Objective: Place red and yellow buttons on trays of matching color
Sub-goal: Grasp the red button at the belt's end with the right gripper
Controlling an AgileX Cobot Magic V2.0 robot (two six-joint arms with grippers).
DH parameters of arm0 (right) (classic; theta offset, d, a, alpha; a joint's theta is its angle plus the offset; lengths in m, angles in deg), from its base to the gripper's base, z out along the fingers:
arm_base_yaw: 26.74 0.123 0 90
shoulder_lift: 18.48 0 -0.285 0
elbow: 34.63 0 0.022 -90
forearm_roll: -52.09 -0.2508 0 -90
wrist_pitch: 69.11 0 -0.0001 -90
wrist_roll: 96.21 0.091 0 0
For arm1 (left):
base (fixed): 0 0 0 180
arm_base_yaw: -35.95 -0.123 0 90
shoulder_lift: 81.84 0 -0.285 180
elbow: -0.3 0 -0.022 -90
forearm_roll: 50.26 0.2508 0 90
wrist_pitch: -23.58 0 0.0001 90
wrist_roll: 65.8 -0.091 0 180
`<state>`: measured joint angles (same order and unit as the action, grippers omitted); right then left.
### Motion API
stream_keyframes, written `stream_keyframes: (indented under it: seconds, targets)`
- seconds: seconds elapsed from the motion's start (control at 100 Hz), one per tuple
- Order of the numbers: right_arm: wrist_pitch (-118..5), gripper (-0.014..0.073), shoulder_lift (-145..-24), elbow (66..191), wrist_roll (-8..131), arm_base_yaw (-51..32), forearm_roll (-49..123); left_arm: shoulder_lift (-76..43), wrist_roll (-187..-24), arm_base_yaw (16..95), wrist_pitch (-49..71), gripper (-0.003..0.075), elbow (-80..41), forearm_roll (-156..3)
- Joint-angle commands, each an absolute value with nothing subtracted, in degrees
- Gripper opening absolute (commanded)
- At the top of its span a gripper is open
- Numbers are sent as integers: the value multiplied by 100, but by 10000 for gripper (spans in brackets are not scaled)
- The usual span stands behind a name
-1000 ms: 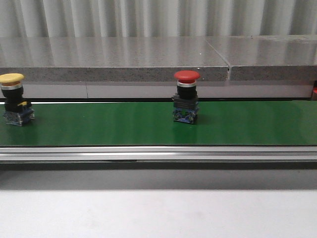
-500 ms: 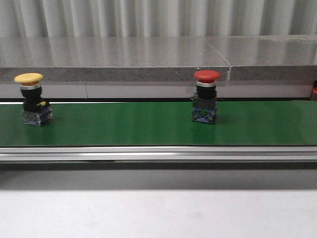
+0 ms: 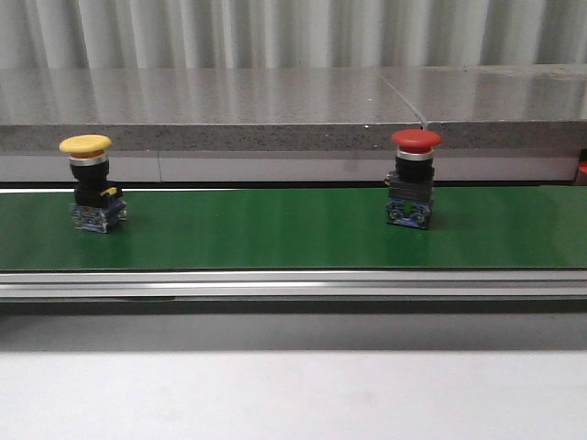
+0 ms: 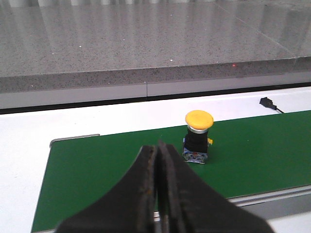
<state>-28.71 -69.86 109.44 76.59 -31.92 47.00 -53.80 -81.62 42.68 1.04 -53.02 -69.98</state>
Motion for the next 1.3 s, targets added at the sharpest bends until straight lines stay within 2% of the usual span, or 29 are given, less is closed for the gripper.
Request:
stream_keyframes:
  seconds: [0.0, 0.41, 0.65, 1.02, 1.07, 1.12, 1.24, 1.29]
  targets:
    - [-3141, 633, -7371, 11287, 7581, -3150, 4687, -5345, -8173, 4302, 537, -20, -5154, -7080]
    - [-3362, 633, -9561, 12231, 7550, -1926, 4687, -5345, -8173, 4302, 537, -20, -5154, -7080]
    - [-3345, 633, -10659, 12909, 7550, -1639, 4687, -5345, -8173, 4302, 537, -20, -5154, -7080]
    - [-3360, 630, -11447, 13523, 7550, -1558, 4687, -5345, -8173, 4302, 537, -20, -5154, -7080]
    - [-3366, 598, -11515, 13538, 7550, -1558, 4687, -5345, -8173, 4302, 537, -20, -5154, -7080]
    - [-3357, 527, -11564, 13538, 7550, -1558, 4687, -5345, -8173, 4302, 537, -20, -5154, -7080]
    - [-3320, 253, -11589, 13538, 7550, -1558, 4687, -5345, -8173, 4302, 537, -20, -5154, -7080]
    - [-3315, 179, -11567, 13538, 7550, -1558, 4687, -5345, -8173, 4302, 537, -20, -5154, -7080]
